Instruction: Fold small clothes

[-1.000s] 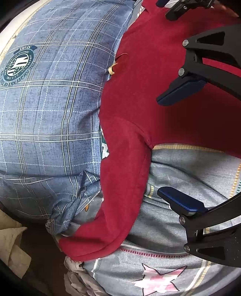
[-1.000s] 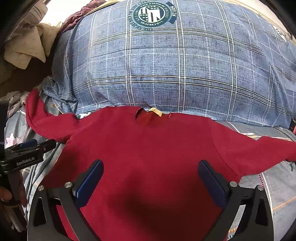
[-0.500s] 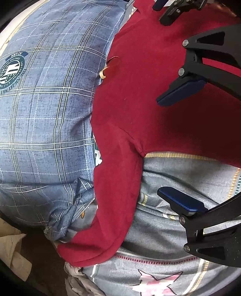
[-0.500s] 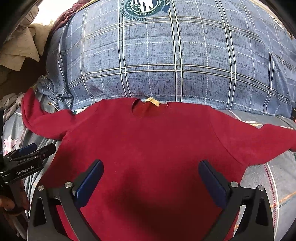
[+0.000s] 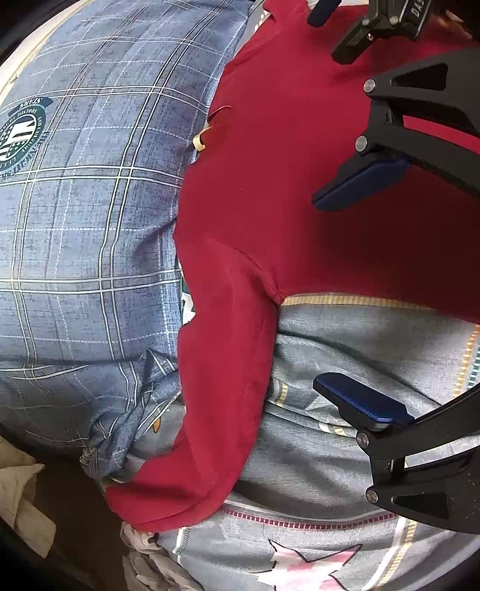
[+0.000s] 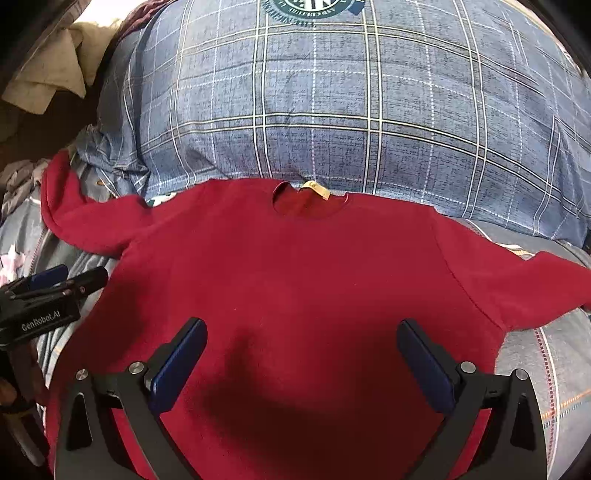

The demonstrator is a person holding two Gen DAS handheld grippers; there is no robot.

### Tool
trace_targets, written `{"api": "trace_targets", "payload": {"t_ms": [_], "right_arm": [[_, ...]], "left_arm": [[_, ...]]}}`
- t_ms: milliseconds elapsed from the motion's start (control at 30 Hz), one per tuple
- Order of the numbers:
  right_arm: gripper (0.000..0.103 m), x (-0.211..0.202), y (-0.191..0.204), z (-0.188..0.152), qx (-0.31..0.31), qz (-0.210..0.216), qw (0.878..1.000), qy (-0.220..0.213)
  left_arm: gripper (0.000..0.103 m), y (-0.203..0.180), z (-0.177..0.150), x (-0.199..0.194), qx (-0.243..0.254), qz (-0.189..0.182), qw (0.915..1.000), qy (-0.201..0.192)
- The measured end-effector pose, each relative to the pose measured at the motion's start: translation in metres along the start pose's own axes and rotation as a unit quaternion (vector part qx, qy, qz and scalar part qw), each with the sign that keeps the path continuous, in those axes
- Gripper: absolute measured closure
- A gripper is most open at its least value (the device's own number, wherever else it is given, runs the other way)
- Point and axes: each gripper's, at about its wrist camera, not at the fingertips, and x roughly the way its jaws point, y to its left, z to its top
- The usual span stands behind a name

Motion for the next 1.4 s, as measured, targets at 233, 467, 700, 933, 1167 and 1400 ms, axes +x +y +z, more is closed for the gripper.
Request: {"api": "trace_targets", "payload": {"t_ms": [233,467,700,933,1167,1400], "right_arm": [[0.003,0.012,0.003,-0.007,-0.015,0.005,1.0,0.02],[0.005,0.011,0.012,-0.009,-0.01,0.006,1.0,0.022],[0.004,0.007,0.03,0.001,-0.001,0.009,0.999,0.034],[0.003,0.012,0.055,0.011,-0.022,0.01,0.999,0.033],[0.003,0.03,0.082,0.012,-0.031,0.035,0.998,0.048],[0.003,0.037,0.108,0.021,-0.055,0.054,0.996,0.05]], "left_arm": [[0.014,0.013,-0.011,0.002,-0.018,0.003,0.9998,0.005],[0.015,0.031,-0.016,-0.003,-0.038,-0.011,0.9992,0.006],[0.015,0.046,-0.018,-0.012,-0.051,-0.024,0.9984,0.002],[0.015,0.062,-0.019,-0.021,-0.07,-0.028,0.9971,0.0],[0.015,0.076,-0.016,-0.019,-0.094,-0.022,0.9953,0.009],[0.015,0.088,-0.013,-0.021,-0.118,-0.024,0.9927,0.011]]}}
